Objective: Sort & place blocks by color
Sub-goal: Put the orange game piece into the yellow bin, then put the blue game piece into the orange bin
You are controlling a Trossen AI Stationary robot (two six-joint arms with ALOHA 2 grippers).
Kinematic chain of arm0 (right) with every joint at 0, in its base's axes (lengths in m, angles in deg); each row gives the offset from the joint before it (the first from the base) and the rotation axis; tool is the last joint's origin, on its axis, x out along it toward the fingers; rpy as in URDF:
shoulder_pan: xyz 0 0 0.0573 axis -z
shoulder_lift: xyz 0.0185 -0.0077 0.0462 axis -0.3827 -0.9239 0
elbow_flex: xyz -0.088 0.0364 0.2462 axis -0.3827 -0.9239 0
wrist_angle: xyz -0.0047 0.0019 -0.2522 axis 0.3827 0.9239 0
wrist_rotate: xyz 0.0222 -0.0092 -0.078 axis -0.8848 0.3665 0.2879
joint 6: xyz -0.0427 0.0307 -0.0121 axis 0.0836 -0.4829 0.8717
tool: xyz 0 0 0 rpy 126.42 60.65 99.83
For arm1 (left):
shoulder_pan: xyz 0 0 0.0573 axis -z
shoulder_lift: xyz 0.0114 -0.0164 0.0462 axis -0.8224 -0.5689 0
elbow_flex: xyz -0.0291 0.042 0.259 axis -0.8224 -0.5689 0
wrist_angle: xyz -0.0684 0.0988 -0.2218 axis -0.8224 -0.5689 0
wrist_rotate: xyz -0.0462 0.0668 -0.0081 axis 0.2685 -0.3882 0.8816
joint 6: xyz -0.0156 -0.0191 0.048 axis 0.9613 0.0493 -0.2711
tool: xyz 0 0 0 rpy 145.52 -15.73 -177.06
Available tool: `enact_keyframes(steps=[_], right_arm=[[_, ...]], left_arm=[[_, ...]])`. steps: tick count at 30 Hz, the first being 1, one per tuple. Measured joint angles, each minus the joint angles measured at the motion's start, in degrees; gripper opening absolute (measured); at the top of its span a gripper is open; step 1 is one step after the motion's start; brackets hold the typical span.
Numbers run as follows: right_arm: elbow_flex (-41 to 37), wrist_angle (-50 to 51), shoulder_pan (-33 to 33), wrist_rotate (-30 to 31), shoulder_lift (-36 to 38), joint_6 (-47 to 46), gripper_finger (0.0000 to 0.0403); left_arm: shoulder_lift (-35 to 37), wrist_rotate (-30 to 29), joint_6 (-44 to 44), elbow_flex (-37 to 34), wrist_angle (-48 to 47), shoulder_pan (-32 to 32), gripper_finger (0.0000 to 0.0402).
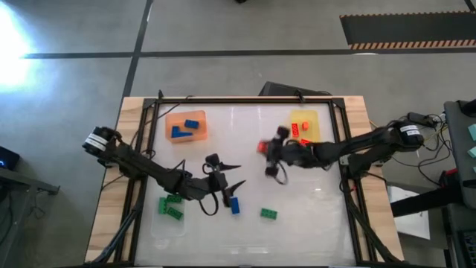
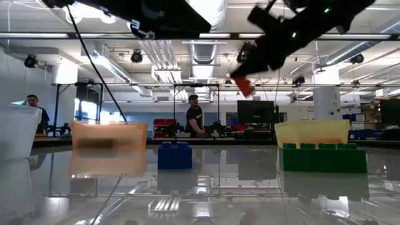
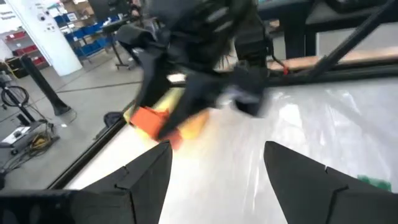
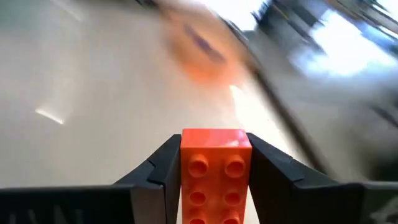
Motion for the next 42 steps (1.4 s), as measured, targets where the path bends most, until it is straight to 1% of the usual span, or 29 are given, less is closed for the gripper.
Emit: enact_keyframes(steps=[2,5,6,7,8,9,11,12,14,16,19,22,25,30,34,38,42], right_arm=[[2.08,10.31,2.03,10.07,0.0,-2.91,0.0128],[3.87,23.48,5.91,28.7,0.0,-12.18,0.0128],[4.39,27.33,7.54,33.09,0.07,-16.3,0.0128],[4.88,32.14,9.46,35.57,0.42,-20.98,0.0128],[5.39,36.64,11.71,35.45,0.73,-26.03,0.0128],[5.93,39.8,14.2,33.26,0.81,-30.74,0.0128],[6.28,43.18,19.0,25.56,0.69,-36.82,0.0128],[6.03,44.15,21.36,22.01,0.34,-37.95,0.0128],[5.25,44.29,25.19,17.26,-0.63,-39.29,0.0128],[4.65,44.42,28.3,14.3,-1.76,-40.09,0.0133],[4.43,44.28,30.89,10.89,-3.52,-40.25,0.0159],[4.39,44.1,31.18,9.86,-4.74,-40.24,0.0181],[4.39,43.67,31.18,9.88,-4.96,-40.22,0.019],[4.48,43.79,31.14,9.79,-3.8,-40.11,0.019],[4.48,43.82,30.68,8.19,-2.08,-40.08,0.0186],[4.48,43.78,28.64,6.7,0.35,-40.07,0.0182],[4.48,43.28,24.91,4.94,3.31,-40.07,0.0182]], left_arm=[[0.67,-0.18,0.07,-0.02,-1.37,0.09,0.0238],[0.71,-0.16,0.0,-0.04,-1.39,0.09,0.0238],[0.71,-0.17,0.0,-0.04,-1.39,0.09,0.0238],[0.74,-0.16,0.0,-0.04,-1.34,0.09,0.0238],[0.76,-0.16,0.0,-0.08,-1.34,0.09,0.0238],[0.77,-0.17,0.0,-0.16,-1.37,0.07,0.0238],[0.78,-0.16,0.02,-0.35,-1.39,0.07,0.0238],[0.75,-0.18,0.0,-0.37,-1.35,0.07,0.0238],[0.77,-0.16,0.02,-0.39,-1.32,0.07,0.0238],[0.75,-0.16,0.03,-0.46,-1.33,0.07,0.0238],[0.75,-0.16,0.05,-0.57,-1.3,0.07,0.0238],[0.78,-0.16,0.07,-0.65,-1.3,0.07,0.0238],[0.76,-0.16,0.07,-0.75,-1.28,0.07,0.0238],[0.75,-0.16,0.09,-0.87,-1.3,0.07,0.0238],[0.75,-0.14,0.17,-0.98,-1.3,0.07,0.0238],[0.77,-0.11,1.52,-1.16,-1.3,0.07,0.0238],[0.76,-0.09,3.2,-2.02,-1.32,0.11,0.0238]])
